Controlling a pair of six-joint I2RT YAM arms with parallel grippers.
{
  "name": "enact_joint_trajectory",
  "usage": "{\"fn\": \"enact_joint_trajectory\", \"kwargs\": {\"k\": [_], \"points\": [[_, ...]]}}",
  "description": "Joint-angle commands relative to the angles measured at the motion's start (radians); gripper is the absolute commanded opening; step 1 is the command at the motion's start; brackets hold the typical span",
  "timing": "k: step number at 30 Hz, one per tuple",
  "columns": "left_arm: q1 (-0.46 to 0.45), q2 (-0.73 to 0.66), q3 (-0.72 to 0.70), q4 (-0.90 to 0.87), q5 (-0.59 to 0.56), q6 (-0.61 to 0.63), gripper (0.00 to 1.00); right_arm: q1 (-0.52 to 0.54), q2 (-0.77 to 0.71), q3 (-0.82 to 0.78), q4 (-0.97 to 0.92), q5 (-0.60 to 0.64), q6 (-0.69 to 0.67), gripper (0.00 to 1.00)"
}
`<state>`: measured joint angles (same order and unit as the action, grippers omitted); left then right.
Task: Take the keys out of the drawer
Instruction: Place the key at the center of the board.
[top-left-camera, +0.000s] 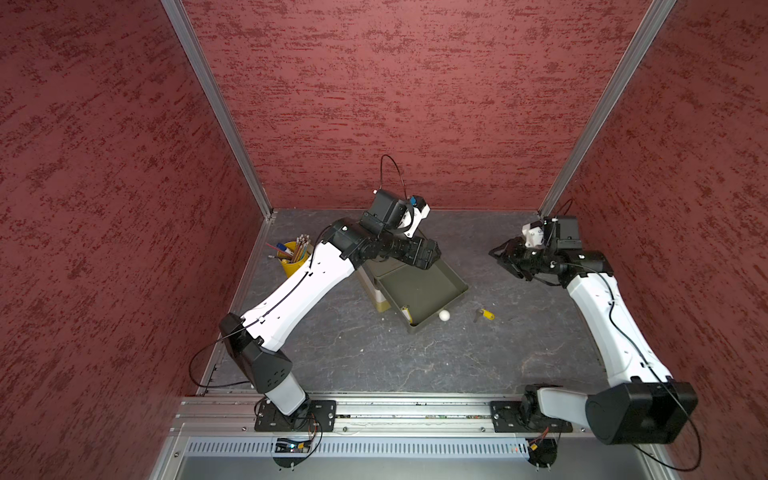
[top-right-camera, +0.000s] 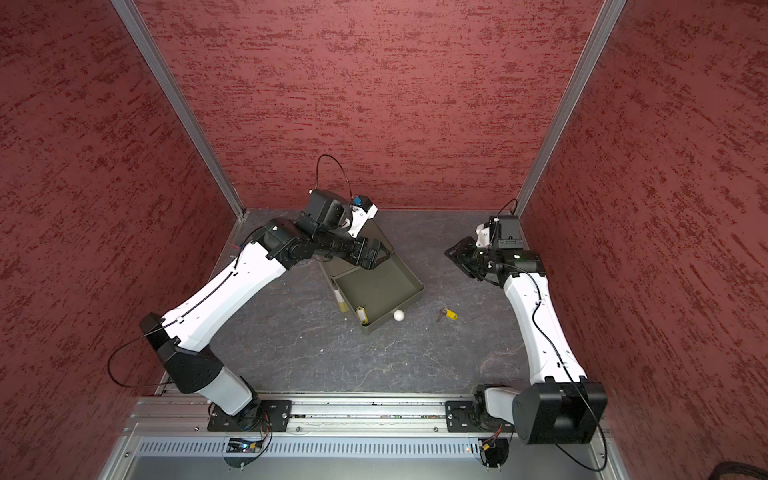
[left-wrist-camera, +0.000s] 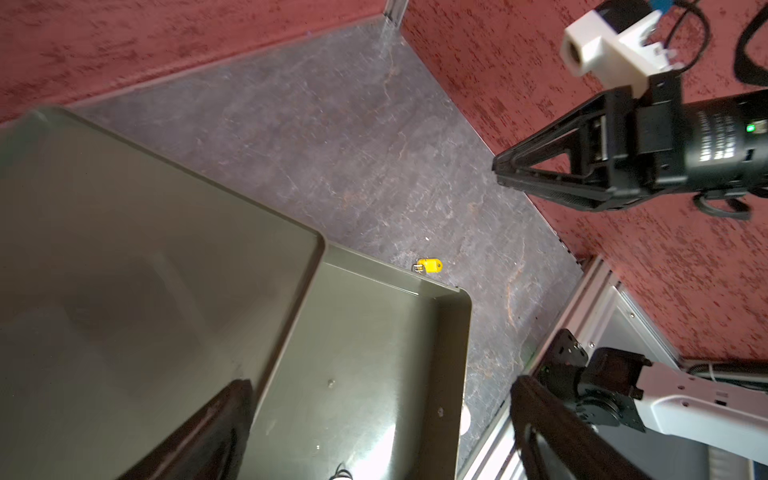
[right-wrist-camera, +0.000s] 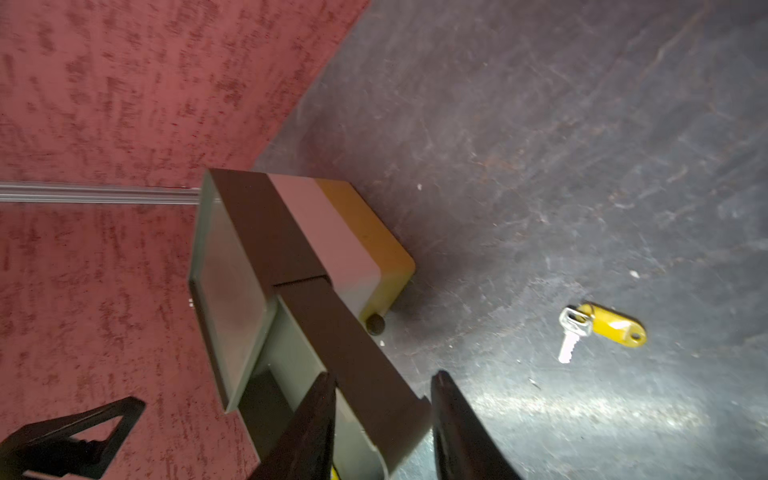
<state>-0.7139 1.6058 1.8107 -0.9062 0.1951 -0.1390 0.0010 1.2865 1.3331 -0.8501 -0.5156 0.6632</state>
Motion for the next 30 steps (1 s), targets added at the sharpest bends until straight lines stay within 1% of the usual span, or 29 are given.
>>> {"fn": "enact_joint_trajectory", "kwargs": {"k": [1, 5, 8, 14, 18, 21, 24, 30], "points": [[0.006, -0.052, -0.085, 0.137, -0.072, 0.051, 1.0, 0.012, 0.046, 0.083, 0.022, -0.074, 0.027, 0.42], [0.04, -0.131, -0.254, 0.286, -0.069, 0.05, 1.0, 0.03, 0.125, 0.191, 0.039, -0.135, 0.015, 0.42], [0.075, -0.166, -0.33, 0.343, -0.054, 0.049, 1.0, 0.056, 0.212, 0.301, -0.017, -0.177, -0.024, 0.41], [0.15, -0.176, -0.346, 0.368, -0.062, 0.077, 1.0, 0.193, 0.354, 0.552, -0.246, -0.161, -0.118, 0.42], [0.238, -0.167, -0.334, 0.388, -0.04, 0.07, 1.0, 0.298, 0.493, 0.773, -0.498, -0.089, -0.233, 0.43], [0.296, -0.154, -0.34, 0.404, 0.004, 0.075, 1.0, 0.366, 0.555, 0.877, -0.628, -0.046, -0.296, 0.43], [0.324, -0.136, -0.343, 0.415, 0.049, 0.078, 1.0, 0.417, 0.575, 0.894, -0.678, -0.04, -0.311, 0.43], [0.337, -0.103, -0.349, 0.423, 0.053, 0.056, 1.0, 0.515, 0.602, 0.875, -0.734, -0.056, -0.285, 0.43]]}}
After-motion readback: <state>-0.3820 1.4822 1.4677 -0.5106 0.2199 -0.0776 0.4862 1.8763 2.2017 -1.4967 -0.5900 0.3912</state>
